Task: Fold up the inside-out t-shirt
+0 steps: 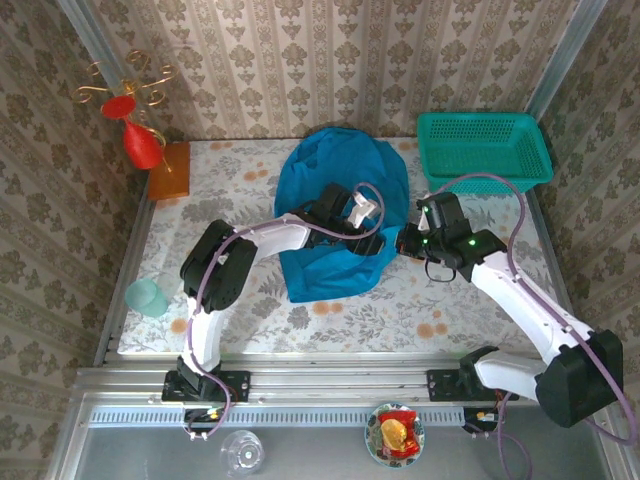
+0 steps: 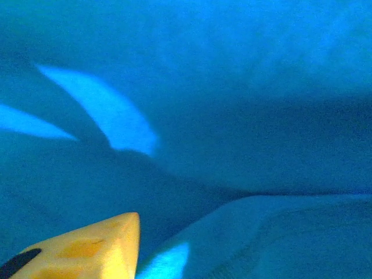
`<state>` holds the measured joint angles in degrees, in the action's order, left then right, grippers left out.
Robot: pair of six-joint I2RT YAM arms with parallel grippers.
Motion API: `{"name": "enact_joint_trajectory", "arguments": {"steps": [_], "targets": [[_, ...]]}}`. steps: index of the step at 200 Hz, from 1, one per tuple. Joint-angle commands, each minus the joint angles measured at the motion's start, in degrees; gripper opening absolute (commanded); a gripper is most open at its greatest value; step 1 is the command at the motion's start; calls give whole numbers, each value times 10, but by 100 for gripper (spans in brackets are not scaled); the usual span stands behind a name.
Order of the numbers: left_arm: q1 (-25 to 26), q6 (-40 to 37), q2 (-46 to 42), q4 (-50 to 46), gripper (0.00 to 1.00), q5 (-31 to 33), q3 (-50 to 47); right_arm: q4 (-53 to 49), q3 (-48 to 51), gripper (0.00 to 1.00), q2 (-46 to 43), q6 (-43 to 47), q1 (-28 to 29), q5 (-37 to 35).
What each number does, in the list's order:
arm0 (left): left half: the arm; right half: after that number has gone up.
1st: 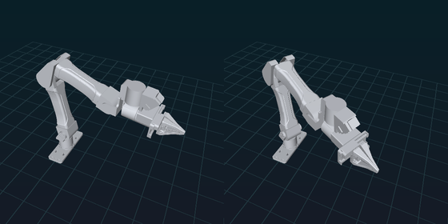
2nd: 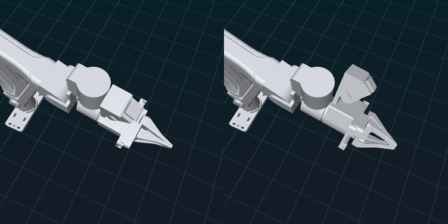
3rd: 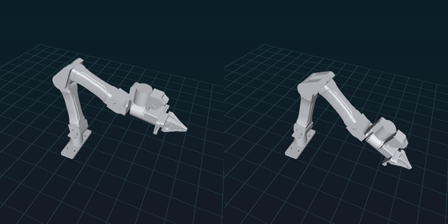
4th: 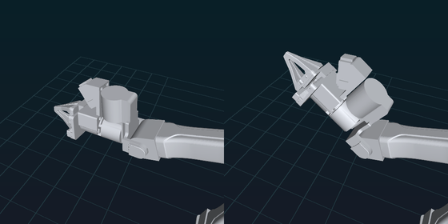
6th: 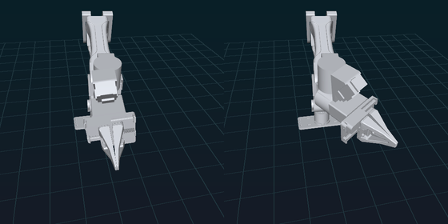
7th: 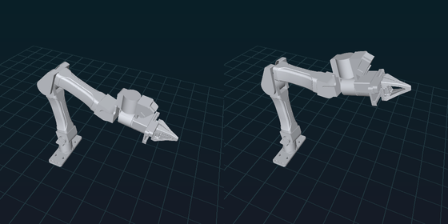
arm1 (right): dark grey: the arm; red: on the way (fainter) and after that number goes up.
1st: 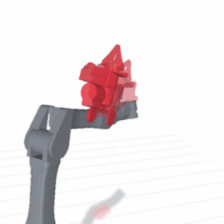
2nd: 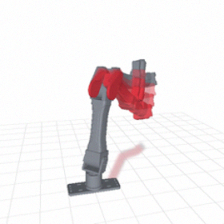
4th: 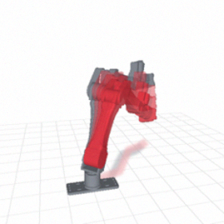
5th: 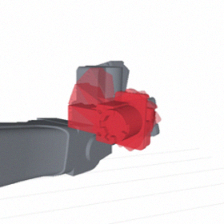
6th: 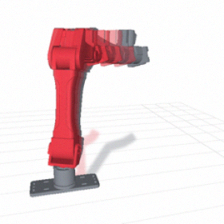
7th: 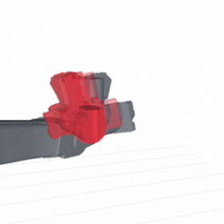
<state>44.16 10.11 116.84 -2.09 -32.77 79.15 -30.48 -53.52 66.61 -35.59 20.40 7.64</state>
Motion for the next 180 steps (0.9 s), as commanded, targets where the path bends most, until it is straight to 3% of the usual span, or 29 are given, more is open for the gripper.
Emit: {"name": "enact_joint_trajectory", "arguments": {"steps": [1,46,99,145,180], "targets": [[-2,-18,-3,7,44,53,-1,-28,-23,0,-18,8,-6,-26],[-7,-63,-23,-26,29,92,-4,-38,-26,0,-24,17,-21,-36],[-22,-95,-41,-64,21,101,1,-45,-23,0,-27,25,-39,-36],[-40,-112,-74,-90,1,73,10,-36,-11,0,-17,26,-47,-34],[-45,-139,-120,-160,0,68,46,-32,3,0,17,32,-50,-36]]}}
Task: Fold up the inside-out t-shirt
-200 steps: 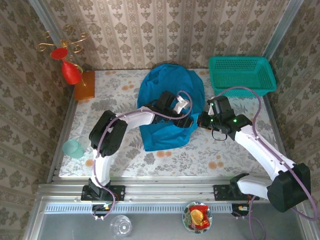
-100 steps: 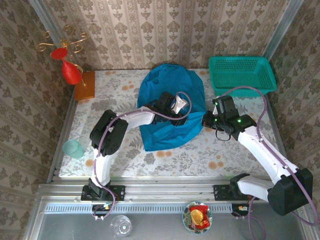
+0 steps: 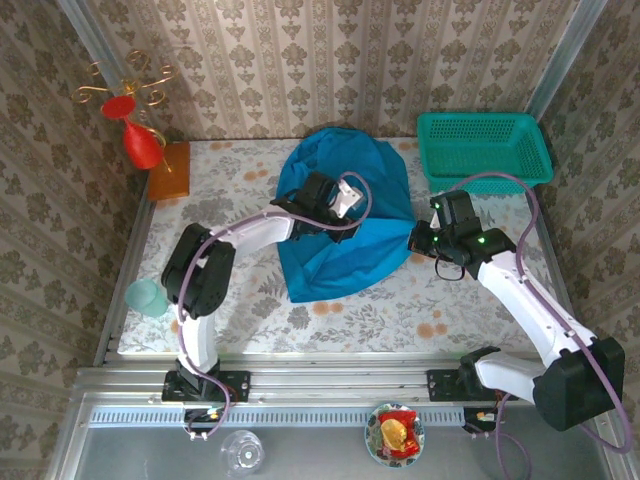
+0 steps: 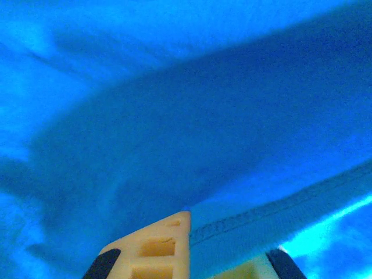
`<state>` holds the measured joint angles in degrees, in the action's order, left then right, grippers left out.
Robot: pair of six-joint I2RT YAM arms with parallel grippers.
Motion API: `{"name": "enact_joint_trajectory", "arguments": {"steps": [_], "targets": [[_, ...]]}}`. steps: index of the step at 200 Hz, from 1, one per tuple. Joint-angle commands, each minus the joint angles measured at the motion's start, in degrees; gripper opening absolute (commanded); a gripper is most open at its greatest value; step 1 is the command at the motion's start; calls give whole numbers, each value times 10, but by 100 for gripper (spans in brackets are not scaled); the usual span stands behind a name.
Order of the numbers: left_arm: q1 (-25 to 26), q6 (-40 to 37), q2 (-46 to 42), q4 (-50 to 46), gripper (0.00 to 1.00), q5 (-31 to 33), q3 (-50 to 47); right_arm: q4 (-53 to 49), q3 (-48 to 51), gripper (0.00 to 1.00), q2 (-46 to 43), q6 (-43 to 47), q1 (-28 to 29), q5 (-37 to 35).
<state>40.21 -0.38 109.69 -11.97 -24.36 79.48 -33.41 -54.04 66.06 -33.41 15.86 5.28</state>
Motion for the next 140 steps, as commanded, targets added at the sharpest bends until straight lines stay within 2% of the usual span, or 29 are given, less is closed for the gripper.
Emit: {"name": "enact_joint_trajectory", "arguments": {"steps": [1,12,38,72,90,109,140], "targets": [[-6,-35,-49,-65,0,-17,45,-3,9,0,24,10,-4,-12],[-6,-44,-56,-99,0,-20,66,-1,17,0,39,11,-4,-11],[-4,-49,-49,-200,0,-18,145,19,45,10,67,3,-3,-4],[7,-52,-44,-254,0,-20,199,48,74,21,73,-10,7,5],[8,-51,-41,-273,0,-21,218,30,73,33,39,-20,33,-33],[8,-47,-40,-285,0,-25,229,-8,59,42,1,-34,68,-75],[9,-42,-40,-298,0,-31,247,4,45,42,-27,-45,164,-144]]}}
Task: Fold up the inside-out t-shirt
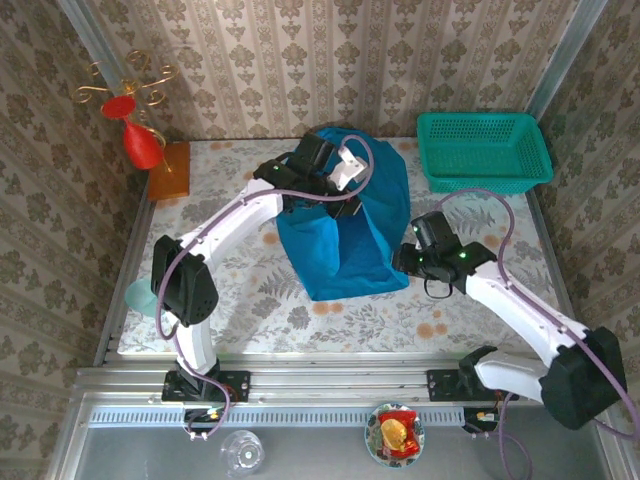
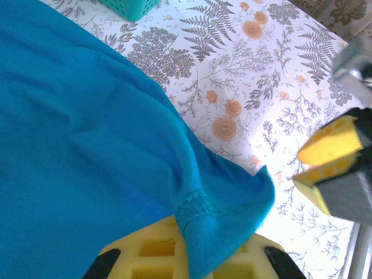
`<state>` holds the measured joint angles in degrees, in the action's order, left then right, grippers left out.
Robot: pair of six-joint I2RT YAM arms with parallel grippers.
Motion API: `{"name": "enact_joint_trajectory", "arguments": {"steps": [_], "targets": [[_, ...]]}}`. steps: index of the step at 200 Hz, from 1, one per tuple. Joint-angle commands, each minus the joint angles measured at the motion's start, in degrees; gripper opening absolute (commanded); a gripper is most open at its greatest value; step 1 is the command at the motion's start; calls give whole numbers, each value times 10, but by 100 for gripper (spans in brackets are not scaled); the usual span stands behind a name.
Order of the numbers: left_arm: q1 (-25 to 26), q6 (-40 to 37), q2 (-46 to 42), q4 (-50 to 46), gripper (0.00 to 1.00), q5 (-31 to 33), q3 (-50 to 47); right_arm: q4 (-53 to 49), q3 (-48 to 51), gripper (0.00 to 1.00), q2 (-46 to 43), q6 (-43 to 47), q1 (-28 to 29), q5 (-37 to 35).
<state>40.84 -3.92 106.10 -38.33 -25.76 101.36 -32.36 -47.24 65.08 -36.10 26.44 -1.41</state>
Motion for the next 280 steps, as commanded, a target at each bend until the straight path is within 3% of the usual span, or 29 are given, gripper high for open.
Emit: {"name": "enact_joint_trajectory", "arguments": {"steps": [1,23,44,81,148,177,214,243,280], "targets": [[3,-6,-4,-34,0,-18,29,-5,-23,41,-17,-18,61,-79],[3,-7,-2,-48,0,-17,47,70,-14,27,2,-6,136,-117],[3,-10,-2,-63,0,-9,58,140,-22,15,76,26,193,-143],[2,-18,-12,-80,0,-4,64,234,-59,6,235,61,221,-183],[10,-19,-35,-112,0,-2,86,394,-108,5,403,90,142,-234],[22,-36,-47,-136,0,33,88,452,-115,7,427,107,101,-199],[42,-26,-45,-144,0,22,118,503,-154,12,459,118,87,-144],[75,-29,-42,-147,0,28,151,489,-223,16,510,112,86,-130],[107,-26,-41,-175,0,17,195,419,-317,27,556,89,70,-100]]}}
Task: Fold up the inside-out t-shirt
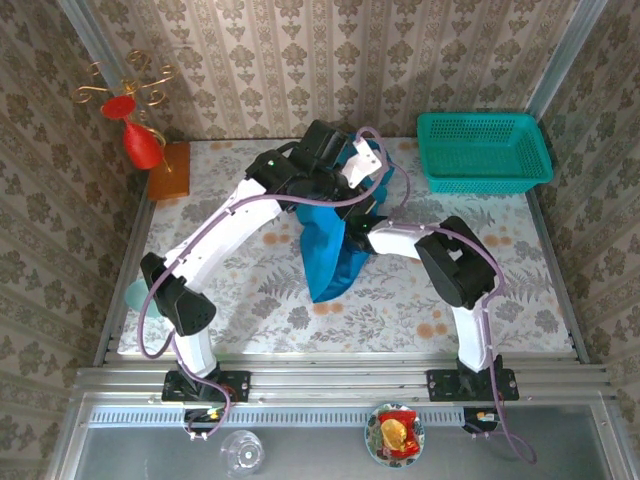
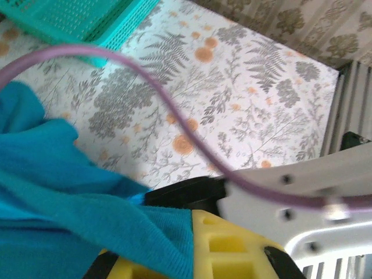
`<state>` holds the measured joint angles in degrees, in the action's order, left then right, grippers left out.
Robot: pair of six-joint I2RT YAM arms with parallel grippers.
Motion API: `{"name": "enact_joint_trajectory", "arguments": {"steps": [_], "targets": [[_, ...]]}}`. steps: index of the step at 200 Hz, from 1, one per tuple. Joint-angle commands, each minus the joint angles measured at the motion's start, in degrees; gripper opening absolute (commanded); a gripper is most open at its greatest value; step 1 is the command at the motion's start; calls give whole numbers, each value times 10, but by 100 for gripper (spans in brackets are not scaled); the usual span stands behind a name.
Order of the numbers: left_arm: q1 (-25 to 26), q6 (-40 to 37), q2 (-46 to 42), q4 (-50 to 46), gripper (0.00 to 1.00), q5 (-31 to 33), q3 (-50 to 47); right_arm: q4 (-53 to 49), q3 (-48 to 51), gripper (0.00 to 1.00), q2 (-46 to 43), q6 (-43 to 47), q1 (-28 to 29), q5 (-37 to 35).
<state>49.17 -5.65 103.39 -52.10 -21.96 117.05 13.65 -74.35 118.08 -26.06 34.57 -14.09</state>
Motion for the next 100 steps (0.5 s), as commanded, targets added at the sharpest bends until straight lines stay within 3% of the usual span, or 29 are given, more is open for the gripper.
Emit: {"name": "enact_joint_trajectory", "arguments": {"steps": [1,44,100], "targets": [[24,-8,-14,-38,0,-21,40,-44,-48,28,27,-11,-12,27],[54,-4,-29,-57,0,-51,83,-267,-183,52,87,-10,-16,50],[65,23,-67,-26,0,-171,85,-488,-306,85,158,9,-16,73]]}}
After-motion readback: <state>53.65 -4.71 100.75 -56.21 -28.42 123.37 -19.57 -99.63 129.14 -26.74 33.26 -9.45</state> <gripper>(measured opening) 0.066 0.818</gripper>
